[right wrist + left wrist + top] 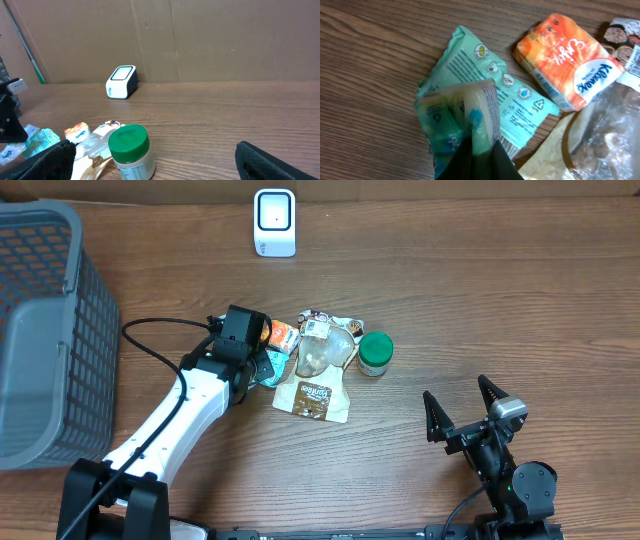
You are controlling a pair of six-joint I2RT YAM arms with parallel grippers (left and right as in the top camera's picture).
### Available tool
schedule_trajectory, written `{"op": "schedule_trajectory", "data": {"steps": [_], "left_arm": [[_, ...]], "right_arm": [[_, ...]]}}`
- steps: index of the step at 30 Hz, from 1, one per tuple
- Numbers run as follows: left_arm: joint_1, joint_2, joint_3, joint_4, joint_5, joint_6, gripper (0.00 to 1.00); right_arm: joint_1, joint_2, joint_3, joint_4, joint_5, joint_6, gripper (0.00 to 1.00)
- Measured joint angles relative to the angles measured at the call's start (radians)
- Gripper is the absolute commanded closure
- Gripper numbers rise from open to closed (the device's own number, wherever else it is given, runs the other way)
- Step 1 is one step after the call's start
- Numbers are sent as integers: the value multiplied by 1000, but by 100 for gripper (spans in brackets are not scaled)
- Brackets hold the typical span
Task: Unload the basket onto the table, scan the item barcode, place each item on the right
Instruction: 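Carry the teal tissue pack with the left gripper onto the mint-green pack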
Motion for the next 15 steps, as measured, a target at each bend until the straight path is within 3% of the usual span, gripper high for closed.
{"op": "schedule_trajectory", "data": {"steps": [15], "left_arm": [[0,94,-6,58,-77,74,96]], "right_arm": [[0,0,0,0,0,0,0]]}}
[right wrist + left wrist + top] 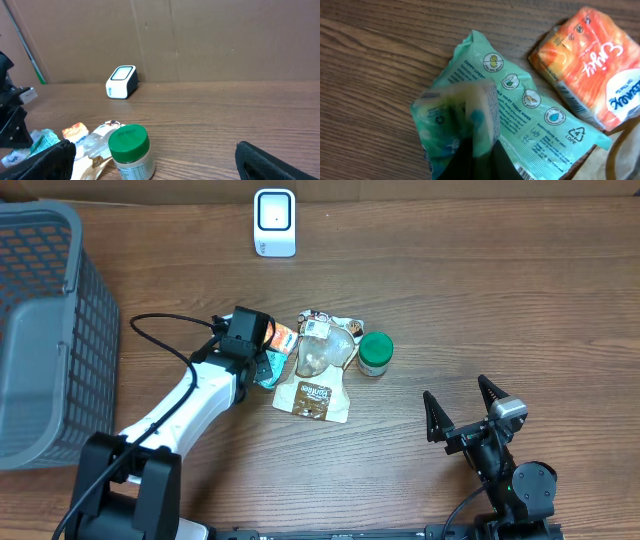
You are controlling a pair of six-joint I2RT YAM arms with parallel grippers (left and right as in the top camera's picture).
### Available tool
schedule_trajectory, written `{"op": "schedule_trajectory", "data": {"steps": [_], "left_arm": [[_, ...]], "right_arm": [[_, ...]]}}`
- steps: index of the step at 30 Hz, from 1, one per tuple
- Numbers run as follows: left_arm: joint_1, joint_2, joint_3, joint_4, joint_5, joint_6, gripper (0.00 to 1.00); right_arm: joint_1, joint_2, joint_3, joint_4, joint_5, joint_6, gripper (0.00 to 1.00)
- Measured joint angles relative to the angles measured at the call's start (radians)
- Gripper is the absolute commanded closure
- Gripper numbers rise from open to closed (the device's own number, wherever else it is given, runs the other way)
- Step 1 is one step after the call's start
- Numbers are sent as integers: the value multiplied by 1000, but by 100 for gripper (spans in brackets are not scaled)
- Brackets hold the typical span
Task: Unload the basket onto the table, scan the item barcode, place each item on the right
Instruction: 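Carry the teal tissue pack with the left gripper onto the mint-green pack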
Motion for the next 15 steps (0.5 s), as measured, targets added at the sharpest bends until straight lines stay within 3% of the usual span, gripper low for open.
{"op": "schedule_trajectory", "data": {"steps": [9,15], "left_arm": [[0,3,0,-6,-3,71,96],[0,-5,37,-97,-4,163,96]], "right_arm": [[0,0,0,0,0,0,0],[0,0,0,0,0,0,0]]}}
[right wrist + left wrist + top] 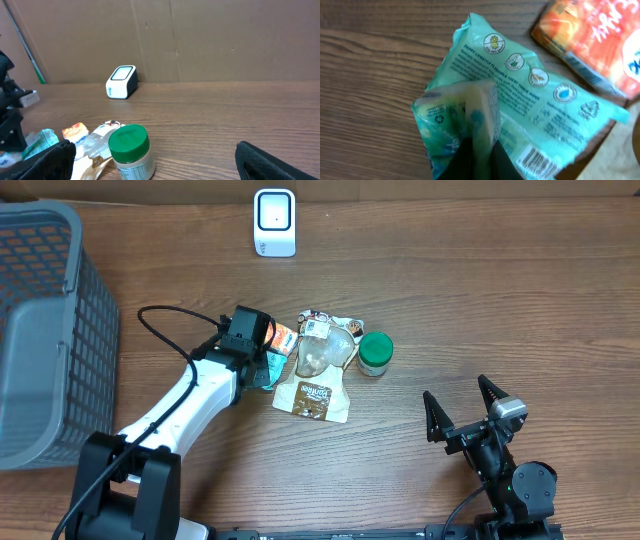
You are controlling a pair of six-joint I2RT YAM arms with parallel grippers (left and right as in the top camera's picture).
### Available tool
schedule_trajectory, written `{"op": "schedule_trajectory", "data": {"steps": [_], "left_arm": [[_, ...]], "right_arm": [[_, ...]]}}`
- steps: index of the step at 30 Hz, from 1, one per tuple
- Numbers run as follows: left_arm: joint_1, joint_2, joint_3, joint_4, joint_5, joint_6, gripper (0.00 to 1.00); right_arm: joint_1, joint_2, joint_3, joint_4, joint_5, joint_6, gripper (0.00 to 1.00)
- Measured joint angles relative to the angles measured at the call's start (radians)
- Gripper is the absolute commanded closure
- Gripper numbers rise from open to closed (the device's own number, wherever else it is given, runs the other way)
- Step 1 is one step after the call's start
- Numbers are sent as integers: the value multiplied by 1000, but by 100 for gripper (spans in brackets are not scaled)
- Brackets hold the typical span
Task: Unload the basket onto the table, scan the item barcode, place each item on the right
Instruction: 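Carry the teal tissue pack with the left gripper onto the mint-green pack, then release the teal pack and raise the left gripper above the basket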
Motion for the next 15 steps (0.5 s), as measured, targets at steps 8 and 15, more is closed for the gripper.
{"op": "schedule_trajectory", "data": {"steps": [8,15], "left_arm": [[0,-61,71,48,18,189,95],[0,-52,75,48,38,286,78]], "right_arm": [[0,0,0,0,0,0,0],[0,0,0,0,0,0,0]]}}
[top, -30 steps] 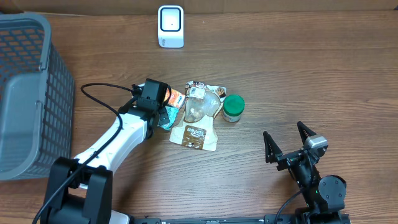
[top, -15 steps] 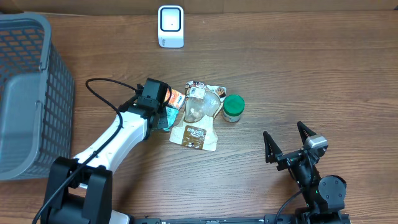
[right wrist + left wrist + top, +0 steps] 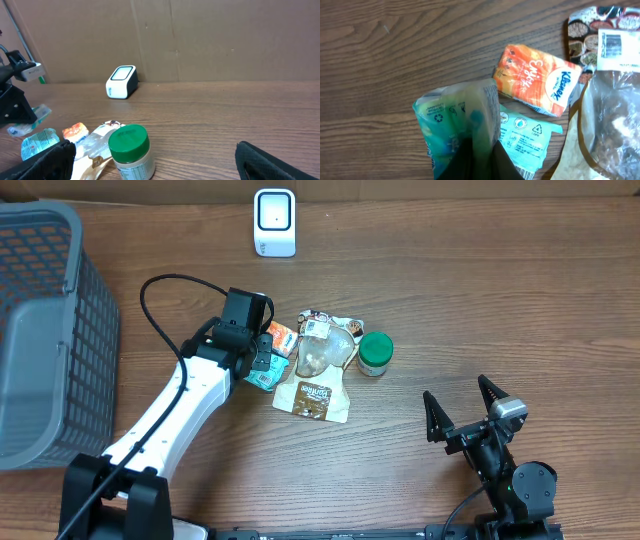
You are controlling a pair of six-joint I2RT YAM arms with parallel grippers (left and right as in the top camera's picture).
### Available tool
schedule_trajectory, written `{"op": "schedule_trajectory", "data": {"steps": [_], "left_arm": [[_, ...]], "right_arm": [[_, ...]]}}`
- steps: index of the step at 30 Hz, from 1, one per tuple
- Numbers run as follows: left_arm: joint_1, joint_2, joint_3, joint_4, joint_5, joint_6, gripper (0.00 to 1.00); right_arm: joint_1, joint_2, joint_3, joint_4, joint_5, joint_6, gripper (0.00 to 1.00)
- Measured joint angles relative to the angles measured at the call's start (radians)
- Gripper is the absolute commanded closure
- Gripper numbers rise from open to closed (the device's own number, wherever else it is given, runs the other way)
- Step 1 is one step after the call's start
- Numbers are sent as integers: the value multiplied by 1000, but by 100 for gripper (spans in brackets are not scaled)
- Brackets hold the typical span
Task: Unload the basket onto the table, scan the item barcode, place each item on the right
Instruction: 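Release the teal pack and raise the left gripper above the basket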
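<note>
My left gripper (image 3: 479, 146) is shut on a small teal tissue packet (image 3: 455, 120) and holds it above the table. Below it on the wood lies a mint-green packet (image 3: 527, 137) with a barcode at its lower edge. In the overhead view the left gripper (image 3: 254, 362) hangs just left of the pile of items. The white scanner (image 3: 275, 222) stands at the far edge of the table, also visible as scanner (image 3: 121, 81). My right gripper (image 3: 456, 392) rests open near the front right, with nothing between its fingers.
An orange Kleenex pack (image 3: 537, 85), a clear bag of grains (image 3: 322, 350), a brown pouch (image 3: 312, 398) and a green-lidded jar (image 3: 375, 352) cluster mid-table. A grey basket (image 3: 45, 330) stands at the left edge.
My left gripper now holds the teal packet higher above the table. The mint packet stays on the wood. The right arm has not moved.
My left gripper was shut on the teal packet close over the mint packet beside the orange pack. It stayed low there through the following two moments, shifting slightly. Now it holds the packet well above the table. The right gripper stayed open and still.
</note>
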Motion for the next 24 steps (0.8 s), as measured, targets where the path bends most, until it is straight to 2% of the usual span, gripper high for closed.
{"op": "schedule_trajectory", "data": {"steps": [1,2,3,6,14,24], "left_arm": [[0,8,0,0,1,10,65],[0,22,0,0,4,15,48],[0,32,0,0,3,21,38],[0,71,0,-4,7,26,0],[0,72,59,-101,12,29,1],[71,-27,320,-317,30,50,0]], "right_arm": [[0,0,0,1,0,0,0],[0,0,0,0,0,0,0],[0,0,0,1,0,0,0],[0,0,0,0,0,0,0],[0,0,0,0,0,0,0],[0,0,0,0,0,0,0]]}}
